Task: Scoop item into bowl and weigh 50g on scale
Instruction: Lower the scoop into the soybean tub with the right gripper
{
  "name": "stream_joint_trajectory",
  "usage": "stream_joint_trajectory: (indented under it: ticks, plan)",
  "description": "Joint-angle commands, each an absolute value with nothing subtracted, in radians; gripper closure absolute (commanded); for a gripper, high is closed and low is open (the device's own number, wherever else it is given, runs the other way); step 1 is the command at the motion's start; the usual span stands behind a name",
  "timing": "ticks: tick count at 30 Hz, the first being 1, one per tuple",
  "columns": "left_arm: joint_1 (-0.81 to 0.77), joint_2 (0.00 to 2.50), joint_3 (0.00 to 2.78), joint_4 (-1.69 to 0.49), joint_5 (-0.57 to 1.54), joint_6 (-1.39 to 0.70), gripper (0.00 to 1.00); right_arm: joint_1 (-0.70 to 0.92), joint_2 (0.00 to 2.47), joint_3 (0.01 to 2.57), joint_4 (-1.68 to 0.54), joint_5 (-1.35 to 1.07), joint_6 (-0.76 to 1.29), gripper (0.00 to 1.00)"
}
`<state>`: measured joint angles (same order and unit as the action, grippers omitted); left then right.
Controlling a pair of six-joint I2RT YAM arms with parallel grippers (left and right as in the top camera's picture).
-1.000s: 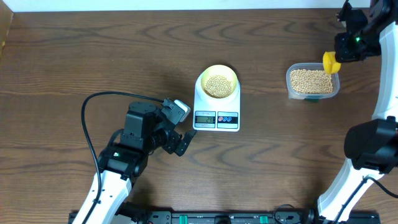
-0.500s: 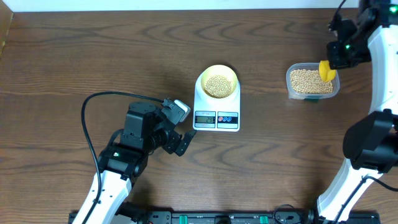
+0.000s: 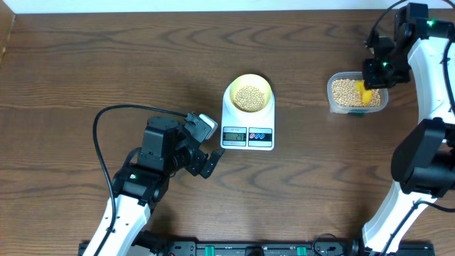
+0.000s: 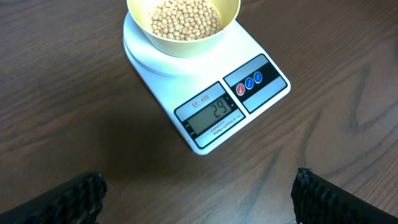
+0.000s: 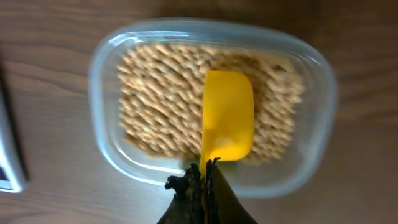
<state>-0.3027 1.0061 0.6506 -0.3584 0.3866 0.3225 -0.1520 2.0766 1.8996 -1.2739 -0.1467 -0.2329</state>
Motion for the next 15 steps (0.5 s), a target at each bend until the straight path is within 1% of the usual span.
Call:
stream_joint_trajectory:
  ticks: [1, 7, 15]
  plan:
    - [-0.299, 1.007, 0.654, -0.358, 0.381, 0.336, 0.02, -0.151, 2.065, 1.858, -1.244, -0.311, -0.2, 0.99]
    - [-0.299, 1.007, 0.654, -0.358, 0.381, 0.336, 0.03, -0.199, 2.065, 1.849, -1.242, -0.392, -0.171, 0.99]
    - [-0.299, 1.007, 0.654, -0.358, 0.381, 0.336, 0.02, -0.342, 2.065, 1.849, -1.261, -0.516, -0.181, 0.99]
